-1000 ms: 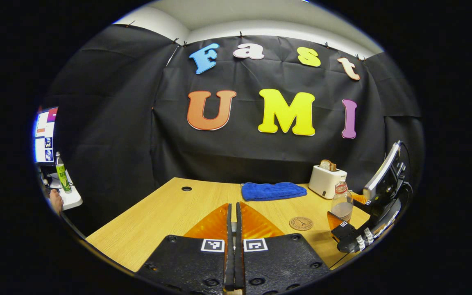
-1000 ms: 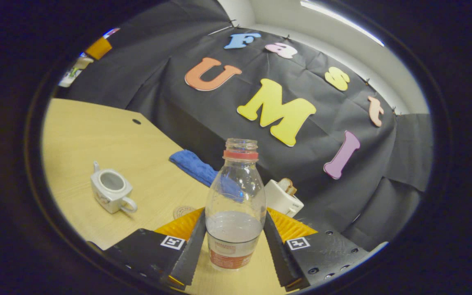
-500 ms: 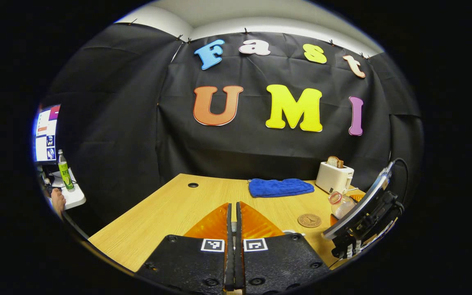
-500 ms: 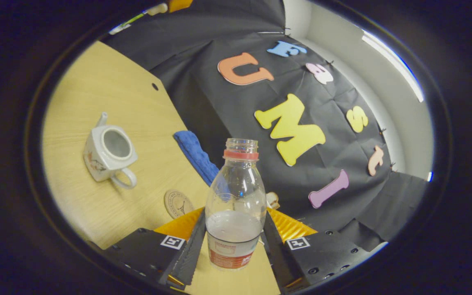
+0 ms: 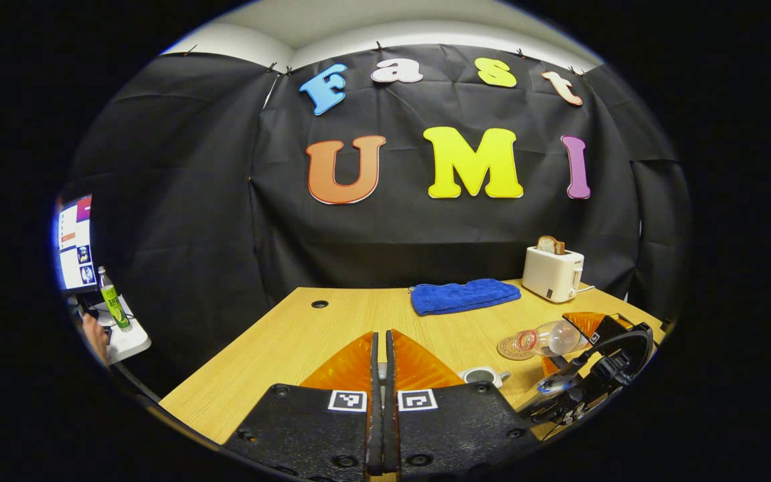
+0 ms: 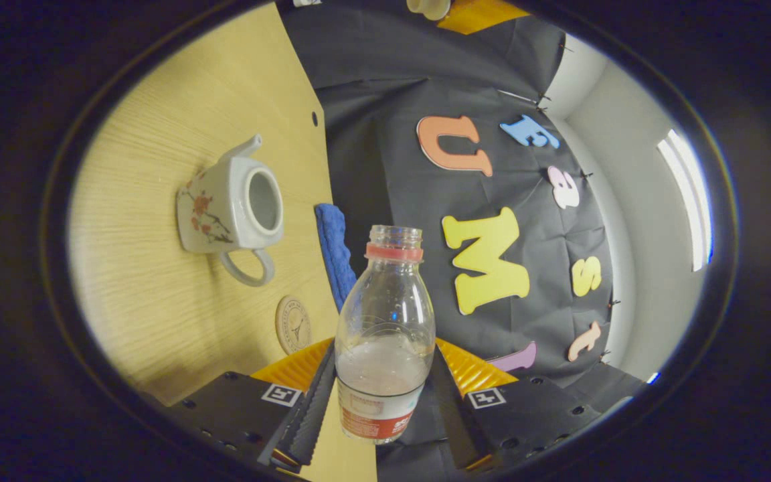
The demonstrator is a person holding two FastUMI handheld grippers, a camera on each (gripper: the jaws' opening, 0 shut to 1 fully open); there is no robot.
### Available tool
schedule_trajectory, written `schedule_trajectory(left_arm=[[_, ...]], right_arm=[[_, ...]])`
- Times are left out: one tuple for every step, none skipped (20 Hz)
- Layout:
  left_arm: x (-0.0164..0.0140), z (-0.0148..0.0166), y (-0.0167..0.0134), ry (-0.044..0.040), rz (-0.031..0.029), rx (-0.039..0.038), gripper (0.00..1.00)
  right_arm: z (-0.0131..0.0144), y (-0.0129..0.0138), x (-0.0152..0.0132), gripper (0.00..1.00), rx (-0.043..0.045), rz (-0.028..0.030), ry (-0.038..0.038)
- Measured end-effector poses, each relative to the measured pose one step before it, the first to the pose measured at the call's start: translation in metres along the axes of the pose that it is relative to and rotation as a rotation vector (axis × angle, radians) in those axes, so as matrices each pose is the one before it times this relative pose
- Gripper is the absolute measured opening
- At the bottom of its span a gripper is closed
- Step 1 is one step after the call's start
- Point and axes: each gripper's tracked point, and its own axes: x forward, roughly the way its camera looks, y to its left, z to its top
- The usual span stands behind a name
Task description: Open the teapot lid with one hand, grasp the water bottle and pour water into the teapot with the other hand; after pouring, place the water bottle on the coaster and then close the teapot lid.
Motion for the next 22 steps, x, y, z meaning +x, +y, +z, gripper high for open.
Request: schedule_trajectory(left_arm=[[0.00028, 0.00107, -0.00066, -0.00025, 0.00049, 0.00020, 0.03], [-0.00041, 0.00049, 0.00033, -0.00063, -0.00017, -0.00400, 0.03], [0.00045, -0.00015, 0.00117, -0.00071, 0.00089, -0.00554, 0.03], [-0.00040, -0.00023, 0.00103, 0.00058, 0.00312, -0.00527, 0.03], [0.00030, -0.00084, 0.00160, 0.00170, 0.00151, -0.00194, 0.03], [0.00078, -0.00070, 0.00168, 0.00053, 0.00197, -0.00097, 0.03], [0.00086, 0.00028, 0.00004, 0.00142, 0.00273, -0.00156, 0.03], [-0.00053, 0.00037, 0.00150, -0.00005, 0.00173, -0.00185, 0.03], [-0.00064, -0.00034, 0.00124, 0.00013, 0.00077, -0.00184, 0.03], [-0.00022, -0.00005, 0.00149, -0.00070, 0.00071, -0.00150, 0.03], [0.00052, 0.00067, 0.00031, -0.00042, 0.00051, -0.00160, 0.03], [0.00030, -0.00088, -0.00030, 0.00120, 0.00054, -0.00249, 0.03], [0.00046, 0.00000, -0.00069, 0.00232, 0.00035, -0.00231, 0.03], [0.00060, -0.00150, -0.00041, 0.00354, -0.00235, 0.00115, 0.03], [0.00013, -0.00109, -0.00189, 0.00249, -0.00179, 0.00434, 0.03], [-0.00083, -0.00095, -0.00151, 0.00230, -0.00123, 0.00576, 0.03], [-0.00038, 0.00046, -0.00147, -0.00086, -0.00230, 0.00711, 0.03], [-0.00027, 0.00190, -0.00304, -0.00285, -0.00377, 0.00769, 0.03], [0.00000, 0.00108, -0.00236, -0.00157, -0.00292, 0.00576, 0.03], [-0.00039, -0.00092, 0.00066, -0.00119, -0.00135, 0.00266, 0.03], [-0.00006, 0.00071, -0.00133, -0.00066, -0.00170, 0.00266, 0.03], [0.00020, -0.00041, -0.00149, 0.00019, -0.00168, 0.00290, 0.03]], right_arm=[[-0.00022, 0.00006, 0.00024, 0.75, -0.01367, -0.00372, 0.00464], [0.00076, -0.00063, 0.00101, 0.77, -0.02435, -0.00918, 0.00098], [0.00080, -0.00055, 0.00031, 0.77, -0.03269, -0.00626, -0.01005], [0.00227, 0.00174, 0.00230, 0.75, -0.03464, -0.00588, -0.01004], [0.00067, 0.00088, 0.00082, 0.77, -0.03301, -0.00018, -0.01124], [0.00032, 0.00238, 0.00029, 0.77, -0.03454, 0.00169, -0.01045], [0.00134, -0.00097, 0.00006, 0.77, -0.03524, -0.00669, -0.01141], [0.00220, -0.00111, 0.00222, 0.77, -0.02997, -0.00606, -0.00889], [0.00287, -0.00116, 0.00035, 0.77, -0.02417, -0.00782, -0.00886], [0.00372, -0.00193, 0.00009, 0.77, -0.02251, -0.00832, -0.01139], [0.00376, -0.00195, -0.00040, 0.75, -0.02317, -0.00856, -0.01197], [-0.00074, -0.00084, -0.00126, 0.77, -0.02159, -0.00524, -0.00704], [-0.00043, -0.00075, -0.00152, 0.77, -0.01962, -0.00254, -0.00341], [-0.00006, -0.00091, 0.00140, 0.77, -0.01902, 0.00003, -0.00551], [0.00184, -0.00145, 0.00098, 0.75, -0.01877, -0.00181, -0.00349], [0.00339, -0.00193, 0.00247, 0.75, -0.02372, -0.00084, -0.00449], [-0.00023, -0.00050, 0.00050, 0.75, -0.02794, -0.00119, -0.00363], [-0.00034, -0.00055, -0.00015, 0.77, -0.02870, -0.00469, -0.00363], [-0.00018, -0.00068, -0.00034, 0.77, -0.02675, -0.00383, -0.00402], [-0.00341, -0.00056, 0.00053, 0.77, -0.02201, -0.00420, -0.00090], [-0.00168, -0.00004, 0.00096, 0.77, -0.01319, -0.00453, 0.00120], [-0.00052, -0.00115, 0.00095, 0.75, -0.01121, -0.00282, 0.00054]])
